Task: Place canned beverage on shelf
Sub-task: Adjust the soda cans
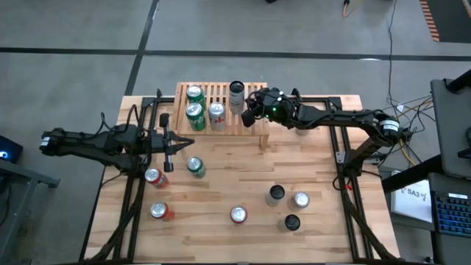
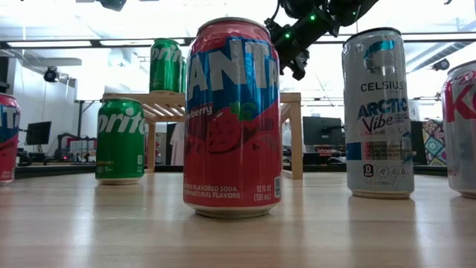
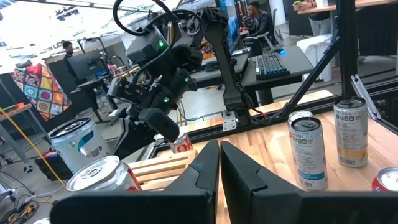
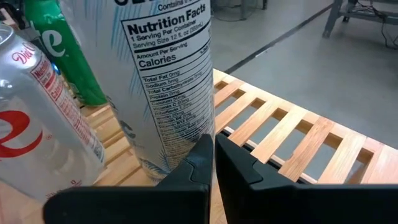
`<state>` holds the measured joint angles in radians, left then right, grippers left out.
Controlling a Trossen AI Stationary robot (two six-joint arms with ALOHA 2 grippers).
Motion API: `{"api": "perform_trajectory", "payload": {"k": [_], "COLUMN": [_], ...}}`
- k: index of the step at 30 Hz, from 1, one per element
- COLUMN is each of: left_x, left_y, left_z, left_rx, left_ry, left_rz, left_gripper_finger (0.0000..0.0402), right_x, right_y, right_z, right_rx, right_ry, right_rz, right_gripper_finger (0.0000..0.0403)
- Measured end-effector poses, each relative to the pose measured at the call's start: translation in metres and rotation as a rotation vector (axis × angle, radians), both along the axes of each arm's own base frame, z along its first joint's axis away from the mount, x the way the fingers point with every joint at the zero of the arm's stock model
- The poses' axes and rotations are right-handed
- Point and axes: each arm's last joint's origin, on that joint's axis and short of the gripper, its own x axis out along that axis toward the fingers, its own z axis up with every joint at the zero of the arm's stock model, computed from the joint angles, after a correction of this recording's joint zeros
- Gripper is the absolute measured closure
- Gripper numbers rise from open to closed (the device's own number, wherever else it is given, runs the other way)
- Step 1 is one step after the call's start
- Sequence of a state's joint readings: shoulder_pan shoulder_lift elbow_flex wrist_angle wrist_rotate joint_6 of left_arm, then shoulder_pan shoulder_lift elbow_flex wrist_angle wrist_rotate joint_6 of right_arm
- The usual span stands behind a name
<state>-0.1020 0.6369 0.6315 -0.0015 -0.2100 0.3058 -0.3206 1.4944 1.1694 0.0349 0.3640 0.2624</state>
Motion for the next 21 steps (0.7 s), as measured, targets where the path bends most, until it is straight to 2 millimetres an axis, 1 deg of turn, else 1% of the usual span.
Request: {"api": "perform_trajectory", "payload": {"k": [8, 16, 21], "left_x": [0.0, 0.0, 0.0], "left_y": [0.0, 0.0001, 0.0001], "left_z": [-0.0009, -0.0008, -0.0008], "left_rx": [0.001, 0.005, 0.005], "left_ry": [0.009, 0.008, 0.008], "left_rz": [0.0, 0.0, 0.0], "left_gripper_finger": [0.0401, 0.0401, 0.0401], "right_x": [-0.0006, 0.0054, 0.0051], "right_y": [0.0046, 0.001, -0.001], "right_z": [-0.0028, 0.0003, -0.0016], "right_rx": [0.046, -0.051, -0.06], "right_ry": [0.012, -0.015, 0.004], "right_rz": [0.0, 0.008, -0.009], "right_gripper_finger": [0.0394, 0.0394, 0.0394]}}
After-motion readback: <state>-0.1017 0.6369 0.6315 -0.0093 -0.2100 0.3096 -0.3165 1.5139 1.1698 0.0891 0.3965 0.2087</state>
